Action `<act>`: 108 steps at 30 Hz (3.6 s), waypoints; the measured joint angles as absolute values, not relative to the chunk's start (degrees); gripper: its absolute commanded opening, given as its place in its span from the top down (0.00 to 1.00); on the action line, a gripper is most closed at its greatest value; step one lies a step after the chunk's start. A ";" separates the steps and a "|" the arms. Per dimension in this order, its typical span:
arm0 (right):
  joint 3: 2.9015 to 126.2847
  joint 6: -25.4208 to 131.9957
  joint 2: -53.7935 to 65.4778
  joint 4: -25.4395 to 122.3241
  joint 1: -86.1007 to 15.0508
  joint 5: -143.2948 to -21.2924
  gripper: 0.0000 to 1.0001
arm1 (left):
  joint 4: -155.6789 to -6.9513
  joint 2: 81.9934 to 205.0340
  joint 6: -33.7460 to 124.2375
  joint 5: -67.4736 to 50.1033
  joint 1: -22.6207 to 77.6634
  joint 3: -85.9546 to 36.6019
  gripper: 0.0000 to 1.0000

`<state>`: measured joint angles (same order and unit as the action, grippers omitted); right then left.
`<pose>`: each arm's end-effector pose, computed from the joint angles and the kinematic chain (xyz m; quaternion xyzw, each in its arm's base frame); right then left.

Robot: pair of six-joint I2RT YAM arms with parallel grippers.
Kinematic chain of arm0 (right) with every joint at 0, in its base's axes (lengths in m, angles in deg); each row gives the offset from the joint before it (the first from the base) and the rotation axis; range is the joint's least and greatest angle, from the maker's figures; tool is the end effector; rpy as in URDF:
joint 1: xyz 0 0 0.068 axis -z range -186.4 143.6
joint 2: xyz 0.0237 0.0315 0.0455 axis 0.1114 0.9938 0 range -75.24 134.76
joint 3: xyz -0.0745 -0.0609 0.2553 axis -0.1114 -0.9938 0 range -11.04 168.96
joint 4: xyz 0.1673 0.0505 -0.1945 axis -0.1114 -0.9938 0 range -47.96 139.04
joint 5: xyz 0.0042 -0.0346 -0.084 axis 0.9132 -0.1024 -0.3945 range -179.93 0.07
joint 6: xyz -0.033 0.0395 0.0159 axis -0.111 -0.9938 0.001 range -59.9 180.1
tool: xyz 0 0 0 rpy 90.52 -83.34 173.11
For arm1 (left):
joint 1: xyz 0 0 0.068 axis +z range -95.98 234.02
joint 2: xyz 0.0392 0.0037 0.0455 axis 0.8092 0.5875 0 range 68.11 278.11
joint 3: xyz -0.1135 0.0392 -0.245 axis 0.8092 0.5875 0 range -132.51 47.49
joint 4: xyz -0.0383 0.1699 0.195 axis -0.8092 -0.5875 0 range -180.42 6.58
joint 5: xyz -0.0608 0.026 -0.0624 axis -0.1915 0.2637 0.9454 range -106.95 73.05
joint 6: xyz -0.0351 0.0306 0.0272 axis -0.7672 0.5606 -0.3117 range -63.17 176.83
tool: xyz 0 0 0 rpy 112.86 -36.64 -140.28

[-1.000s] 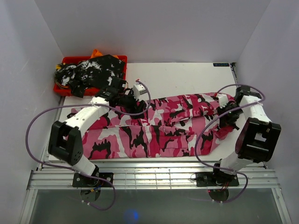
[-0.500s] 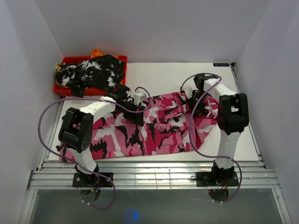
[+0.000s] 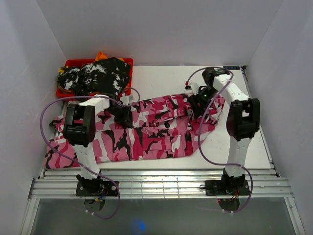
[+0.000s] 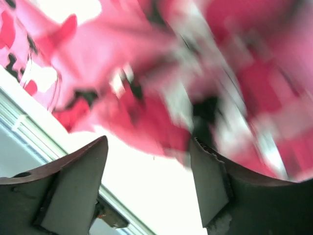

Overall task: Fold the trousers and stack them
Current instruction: Flatten the trousers out

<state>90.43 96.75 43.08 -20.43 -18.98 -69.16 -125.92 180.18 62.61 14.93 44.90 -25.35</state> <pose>0.3917 0.1004 0.2252 -0.4147 0.8914 0.1697 0.0685 0.3544 -0.0760 0.1466 0.1440 0.9484 -0.2758 0.0613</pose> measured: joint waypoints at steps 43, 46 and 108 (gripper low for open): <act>83.22 126.86 39.61 -19.74 -6.80 -63.80 0.49 | -133.11 181.29 66.63 12.13 45.16 -28.21 0.64; 85.10 127.41 39.61 -21.42 -7.76 -63.11 0.49 | -133.15 181.29 66.63 11.92 44.98 -28.27 0.64; 90.32 133.05 23.15 -25.37 -13.53 -63.83 0.92 | -133.85 180.99 66.87 11.39 43.13 -27.99 0.65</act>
<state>90.32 133.05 23.15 -25.37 -13.53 -63.83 -133.85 180.99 66.87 11.39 43.13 -27.99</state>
